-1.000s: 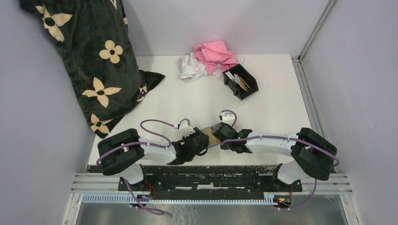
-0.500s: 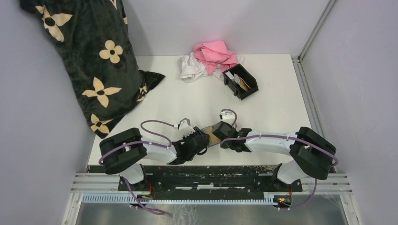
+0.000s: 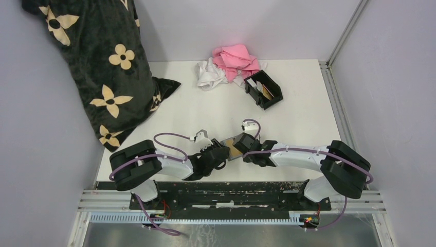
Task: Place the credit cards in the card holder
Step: Insert the credit card into the card holder.
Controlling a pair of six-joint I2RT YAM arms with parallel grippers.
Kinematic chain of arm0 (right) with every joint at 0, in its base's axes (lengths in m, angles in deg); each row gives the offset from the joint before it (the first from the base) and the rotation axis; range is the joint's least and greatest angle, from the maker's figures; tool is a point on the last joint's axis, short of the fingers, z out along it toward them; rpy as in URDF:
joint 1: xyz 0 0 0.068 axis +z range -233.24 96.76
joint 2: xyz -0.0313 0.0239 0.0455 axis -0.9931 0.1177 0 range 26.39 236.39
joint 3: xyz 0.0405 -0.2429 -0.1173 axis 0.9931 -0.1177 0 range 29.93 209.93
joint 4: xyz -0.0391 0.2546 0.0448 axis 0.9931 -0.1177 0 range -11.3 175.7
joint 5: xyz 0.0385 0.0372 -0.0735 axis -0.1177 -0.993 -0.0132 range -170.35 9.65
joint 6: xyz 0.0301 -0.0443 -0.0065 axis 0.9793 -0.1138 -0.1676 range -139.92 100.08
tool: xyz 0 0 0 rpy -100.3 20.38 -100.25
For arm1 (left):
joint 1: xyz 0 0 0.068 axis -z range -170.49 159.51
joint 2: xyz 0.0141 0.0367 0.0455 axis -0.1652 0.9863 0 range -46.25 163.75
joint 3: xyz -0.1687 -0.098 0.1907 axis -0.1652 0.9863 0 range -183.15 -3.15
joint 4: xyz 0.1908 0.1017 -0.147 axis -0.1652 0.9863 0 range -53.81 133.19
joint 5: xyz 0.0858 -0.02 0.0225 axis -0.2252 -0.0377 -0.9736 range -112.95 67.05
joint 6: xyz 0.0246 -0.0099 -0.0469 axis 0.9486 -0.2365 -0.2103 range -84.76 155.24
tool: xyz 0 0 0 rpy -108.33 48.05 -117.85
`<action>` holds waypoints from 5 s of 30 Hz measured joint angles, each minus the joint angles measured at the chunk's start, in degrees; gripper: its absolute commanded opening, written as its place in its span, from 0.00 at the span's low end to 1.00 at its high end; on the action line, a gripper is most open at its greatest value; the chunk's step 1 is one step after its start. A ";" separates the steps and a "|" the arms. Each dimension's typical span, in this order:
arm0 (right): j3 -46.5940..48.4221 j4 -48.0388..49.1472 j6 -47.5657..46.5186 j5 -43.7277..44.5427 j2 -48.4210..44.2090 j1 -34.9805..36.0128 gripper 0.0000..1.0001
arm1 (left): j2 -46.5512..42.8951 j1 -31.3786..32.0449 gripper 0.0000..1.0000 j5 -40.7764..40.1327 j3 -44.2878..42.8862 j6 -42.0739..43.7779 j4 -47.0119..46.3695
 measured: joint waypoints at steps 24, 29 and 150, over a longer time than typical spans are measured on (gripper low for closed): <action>1.77 -2.95 -5.88 0.52 -6.60 -10.56 0.26 | -13.88 0.31 0.65 1.05 3.04 -1.55 15.10; 1.77 -0.76 -7.61 -2.10 -4.37 -12.98 0.25 | -19.41 1.31 0.54 1.14 2.73 3.69 25.35; -0.17 10.67 -8.39 -11.56 2.60 -21.42 0.23 | 13.40 1.46 0.20 3.82 -32.00 29.83 27.78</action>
